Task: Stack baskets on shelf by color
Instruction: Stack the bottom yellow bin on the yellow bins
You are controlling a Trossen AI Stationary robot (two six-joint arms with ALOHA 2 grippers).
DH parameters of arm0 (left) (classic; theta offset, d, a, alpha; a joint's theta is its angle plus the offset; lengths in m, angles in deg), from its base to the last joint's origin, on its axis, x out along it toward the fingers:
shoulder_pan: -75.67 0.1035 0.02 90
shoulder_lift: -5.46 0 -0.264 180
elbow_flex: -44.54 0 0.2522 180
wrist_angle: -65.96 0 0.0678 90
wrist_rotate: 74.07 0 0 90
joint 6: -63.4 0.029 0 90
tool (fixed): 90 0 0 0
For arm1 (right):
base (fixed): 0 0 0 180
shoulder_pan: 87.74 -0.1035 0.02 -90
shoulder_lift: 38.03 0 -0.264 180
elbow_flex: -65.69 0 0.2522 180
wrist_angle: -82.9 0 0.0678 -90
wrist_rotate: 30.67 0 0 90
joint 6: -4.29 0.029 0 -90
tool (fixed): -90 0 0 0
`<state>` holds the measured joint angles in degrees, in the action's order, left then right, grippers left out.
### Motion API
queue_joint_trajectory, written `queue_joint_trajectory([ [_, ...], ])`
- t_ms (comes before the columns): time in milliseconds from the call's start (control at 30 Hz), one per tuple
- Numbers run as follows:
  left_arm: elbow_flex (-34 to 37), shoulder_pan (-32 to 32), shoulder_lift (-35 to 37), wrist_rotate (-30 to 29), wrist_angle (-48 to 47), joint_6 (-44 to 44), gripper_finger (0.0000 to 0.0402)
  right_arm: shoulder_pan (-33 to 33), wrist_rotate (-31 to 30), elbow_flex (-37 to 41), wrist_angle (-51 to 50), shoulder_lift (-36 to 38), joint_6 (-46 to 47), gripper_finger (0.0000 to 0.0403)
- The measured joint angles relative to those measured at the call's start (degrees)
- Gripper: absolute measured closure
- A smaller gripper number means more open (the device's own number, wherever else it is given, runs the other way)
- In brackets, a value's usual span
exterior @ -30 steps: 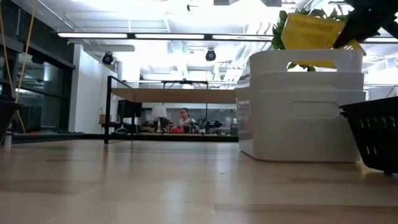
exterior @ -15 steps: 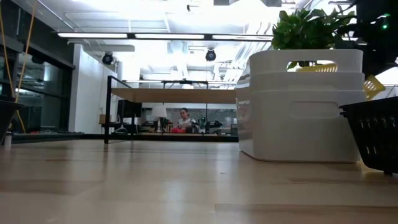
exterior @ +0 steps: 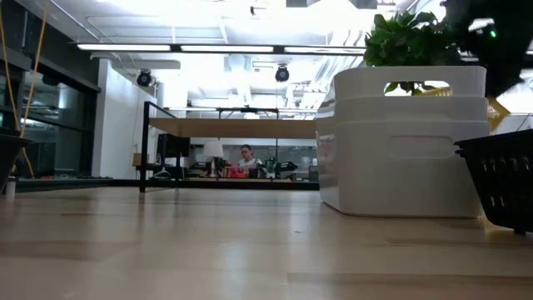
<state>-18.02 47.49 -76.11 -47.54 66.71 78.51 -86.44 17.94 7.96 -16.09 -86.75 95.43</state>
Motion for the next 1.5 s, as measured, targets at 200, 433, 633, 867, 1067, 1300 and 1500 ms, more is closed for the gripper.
queue_joint_trajectory([
  [200,0.0,0.0,0.9,-0.2,0.1,1.3,0.0172,0.8,2.7,-8.3,-4.9,-5.1,2.4,0.0403],
  [433,0.0,-0.1,1.0,-0.2,-1.7,1.6,0.0172,7.4,12.0,-7.4,-4.8,-11.6,1.3,0.0403],
  [633,0.0,-0.1,1.0,-0.2,-4.3,1.6,0.0172,10.4,16.2,-4.9,-4.8,-14.7,1.3,0.0403],
  [867,0.0,-0.1,1.0,-0.2,-4.4,1.6,0.0172,10.5,16.7,-4.8,-4.8,-14.7,1.3,0.0403],
  [1067,0.0,-0.1,1.0,-0.3,-4.2,1.6,0.0172,10.5,18.0,-4.8,-3.2,-14.7,0.1,0.0403],
  [1300,0.0,-0.1,1.0,-0.3,-4.1,1.4,0.0172,10.4,17.9,-4.8,0.2,-14.7,-4.2,0.0403],
  [1500,0.0,-0.1,1.0,-0.3,-4.1,1.4,0.0172,10.5,16.9,-4.8,3.5,-14.7,-8.9,0.0403],
])
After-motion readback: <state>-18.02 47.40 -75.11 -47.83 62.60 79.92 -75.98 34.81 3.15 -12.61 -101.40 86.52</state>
